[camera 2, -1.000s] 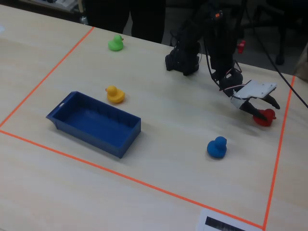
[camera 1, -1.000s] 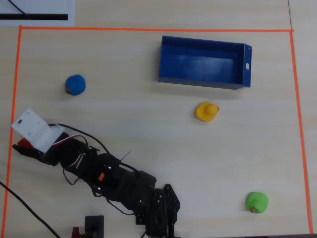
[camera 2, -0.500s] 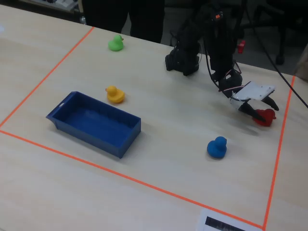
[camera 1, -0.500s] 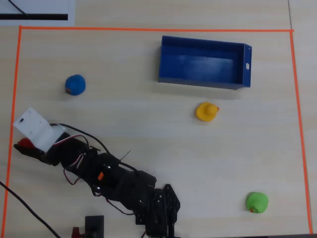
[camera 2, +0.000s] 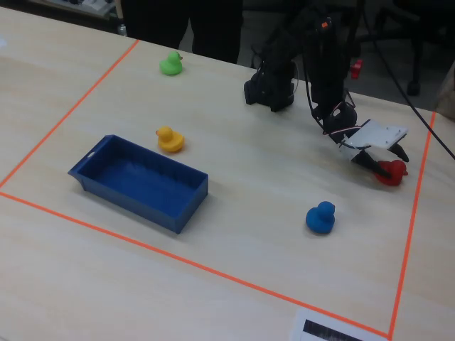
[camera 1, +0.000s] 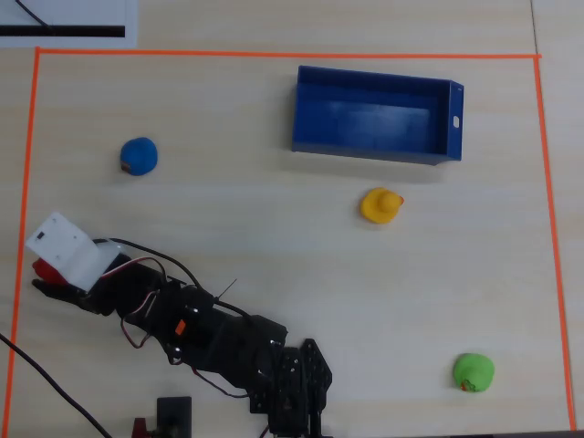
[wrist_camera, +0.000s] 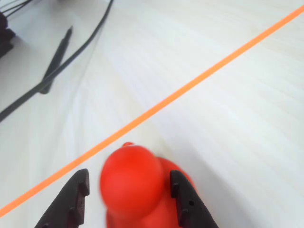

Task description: Grasp red duck and put it into box.

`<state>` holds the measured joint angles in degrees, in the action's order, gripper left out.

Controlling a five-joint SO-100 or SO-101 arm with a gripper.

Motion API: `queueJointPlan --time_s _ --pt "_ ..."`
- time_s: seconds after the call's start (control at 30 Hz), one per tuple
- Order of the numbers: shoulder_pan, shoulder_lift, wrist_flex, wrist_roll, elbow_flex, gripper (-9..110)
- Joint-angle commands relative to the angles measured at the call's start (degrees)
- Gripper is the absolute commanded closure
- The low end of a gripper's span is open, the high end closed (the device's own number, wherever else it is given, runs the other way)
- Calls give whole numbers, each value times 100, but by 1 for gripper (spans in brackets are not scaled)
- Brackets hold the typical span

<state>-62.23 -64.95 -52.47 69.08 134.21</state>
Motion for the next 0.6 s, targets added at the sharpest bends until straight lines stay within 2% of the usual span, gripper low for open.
queueJointPlan --time_s 0.0,0.13,0.17,0.4,0.57 --pt "123 79 70 -18 -229 81" --pt "255 88 316 281 -334 94" --pt "290 79 316 281 -334 100" --pt "510 -211 334 404 -141 101" --pt "1011 -1617 1002 396 325 101"
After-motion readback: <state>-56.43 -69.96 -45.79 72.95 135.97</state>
